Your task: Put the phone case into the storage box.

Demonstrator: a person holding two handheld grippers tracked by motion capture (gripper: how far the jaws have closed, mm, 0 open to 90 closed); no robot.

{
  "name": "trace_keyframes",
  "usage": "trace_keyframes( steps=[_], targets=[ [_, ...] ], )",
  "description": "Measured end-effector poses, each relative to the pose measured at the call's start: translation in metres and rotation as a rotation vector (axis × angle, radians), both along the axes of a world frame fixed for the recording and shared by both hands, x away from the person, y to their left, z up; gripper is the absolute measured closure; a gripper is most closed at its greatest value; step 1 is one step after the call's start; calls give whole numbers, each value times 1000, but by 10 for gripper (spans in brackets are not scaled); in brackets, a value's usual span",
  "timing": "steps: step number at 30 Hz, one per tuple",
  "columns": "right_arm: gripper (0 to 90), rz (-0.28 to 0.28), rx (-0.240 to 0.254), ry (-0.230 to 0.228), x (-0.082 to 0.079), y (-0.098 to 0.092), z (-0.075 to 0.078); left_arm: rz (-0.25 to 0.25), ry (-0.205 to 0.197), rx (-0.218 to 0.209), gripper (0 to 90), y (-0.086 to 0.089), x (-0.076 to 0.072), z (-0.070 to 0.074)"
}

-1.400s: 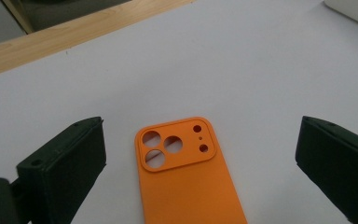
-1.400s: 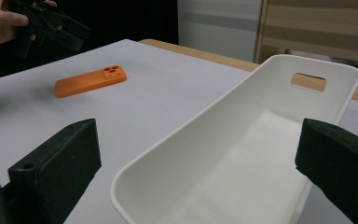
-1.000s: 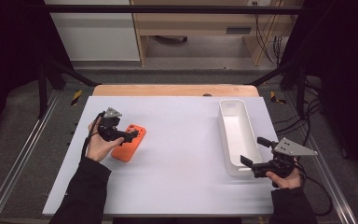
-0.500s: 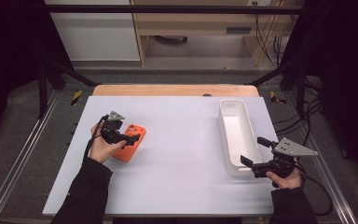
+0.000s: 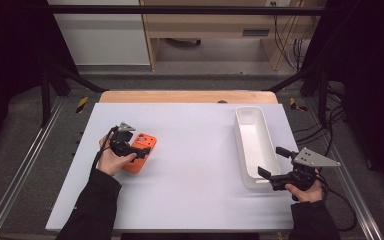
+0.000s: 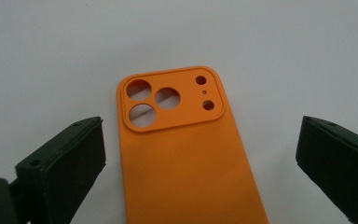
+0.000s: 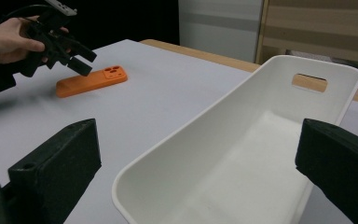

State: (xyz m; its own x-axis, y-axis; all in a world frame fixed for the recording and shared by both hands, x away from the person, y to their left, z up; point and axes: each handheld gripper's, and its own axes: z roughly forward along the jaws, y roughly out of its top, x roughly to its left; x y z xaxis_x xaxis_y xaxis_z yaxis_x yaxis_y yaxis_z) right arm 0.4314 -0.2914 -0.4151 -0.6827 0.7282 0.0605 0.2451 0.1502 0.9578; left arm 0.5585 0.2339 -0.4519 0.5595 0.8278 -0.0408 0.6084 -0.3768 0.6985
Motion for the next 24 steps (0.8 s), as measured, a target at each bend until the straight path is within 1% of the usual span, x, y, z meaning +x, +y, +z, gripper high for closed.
trace_keyframes(
  steps=[4,11,14,21,24],
  targets=[
    [5,1,4,0,0,0,0,0,20,18,9,-1,0,-5],
    [5,1,0,1,0,0,0,7,31,21,8,-1,1,-9],
    [5,1,0,1,0,0,0,11,34,38,8,-1,2,-12],
    [5,2,1,2,0,1,0,24,51,34,8,1,4,-18],
    [5,3,0,1,0,1,0,23,56,41,9,0,5,-20]
  ],
)
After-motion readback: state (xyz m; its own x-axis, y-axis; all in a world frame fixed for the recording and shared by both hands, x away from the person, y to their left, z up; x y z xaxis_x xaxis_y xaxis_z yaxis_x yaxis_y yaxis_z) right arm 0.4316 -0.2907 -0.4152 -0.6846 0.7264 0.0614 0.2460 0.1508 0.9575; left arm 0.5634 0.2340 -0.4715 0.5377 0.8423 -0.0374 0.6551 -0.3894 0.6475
